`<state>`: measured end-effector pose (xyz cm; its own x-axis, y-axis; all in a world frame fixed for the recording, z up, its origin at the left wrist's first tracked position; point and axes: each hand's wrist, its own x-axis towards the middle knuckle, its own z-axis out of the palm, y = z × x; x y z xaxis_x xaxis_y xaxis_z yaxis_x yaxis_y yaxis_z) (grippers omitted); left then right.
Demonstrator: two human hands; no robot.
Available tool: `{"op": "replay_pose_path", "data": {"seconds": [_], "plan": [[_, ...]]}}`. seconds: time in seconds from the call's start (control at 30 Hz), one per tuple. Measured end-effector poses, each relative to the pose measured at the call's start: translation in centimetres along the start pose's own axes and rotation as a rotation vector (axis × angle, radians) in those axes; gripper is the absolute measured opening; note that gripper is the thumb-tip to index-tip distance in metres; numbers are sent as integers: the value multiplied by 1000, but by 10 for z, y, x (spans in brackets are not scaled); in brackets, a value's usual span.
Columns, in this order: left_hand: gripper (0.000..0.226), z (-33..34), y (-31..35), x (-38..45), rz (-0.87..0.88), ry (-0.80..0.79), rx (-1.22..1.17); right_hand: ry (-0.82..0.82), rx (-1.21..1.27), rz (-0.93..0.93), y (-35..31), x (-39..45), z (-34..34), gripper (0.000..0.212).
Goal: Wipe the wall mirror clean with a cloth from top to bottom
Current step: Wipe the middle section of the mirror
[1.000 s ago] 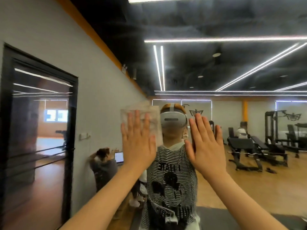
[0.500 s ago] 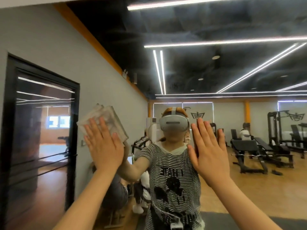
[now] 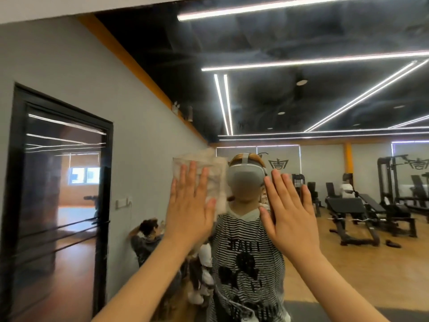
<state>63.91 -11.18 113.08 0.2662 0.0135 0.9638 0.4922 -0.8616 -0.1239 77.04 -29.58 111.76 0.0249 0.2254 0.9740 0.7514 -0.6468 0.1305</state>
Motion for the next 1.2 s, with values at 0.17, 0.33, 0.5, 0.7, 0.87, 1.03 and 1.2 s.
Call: {"op": "replay_pose_path", "data": {"seconds": [0.17, 0.33, 0.5, 0.7, 0.87, 1.03, 1.2], "plan": [[68, -9, -64, -14, -284, -26, -12, -14, 2, 4, -2, -1, 0, 61], [68, -7, -30, -5, -513, 70, -123, 1, 1, 10, -3, -3, 2, 59], [65, -7, 25, 24, -370, 87, -151, 10, 0, -19, -1, -3, 3, 60], [65, -4, 51, 52, -70, 80, -69, 15, 19, -31, 1, -4, 3, 58], [68, -3, 2, 48, 102, 51, 30, 7, 42, -20, 3, -4, 3, 57], [64, -6, -30, 18, -158, 51, -45, 16, 57, -11, 1, -5, 3, 56], [64, 0, 24, 10, -378, 135, -128, 32, 62, -7, -1, -5, 3, 56]]}}
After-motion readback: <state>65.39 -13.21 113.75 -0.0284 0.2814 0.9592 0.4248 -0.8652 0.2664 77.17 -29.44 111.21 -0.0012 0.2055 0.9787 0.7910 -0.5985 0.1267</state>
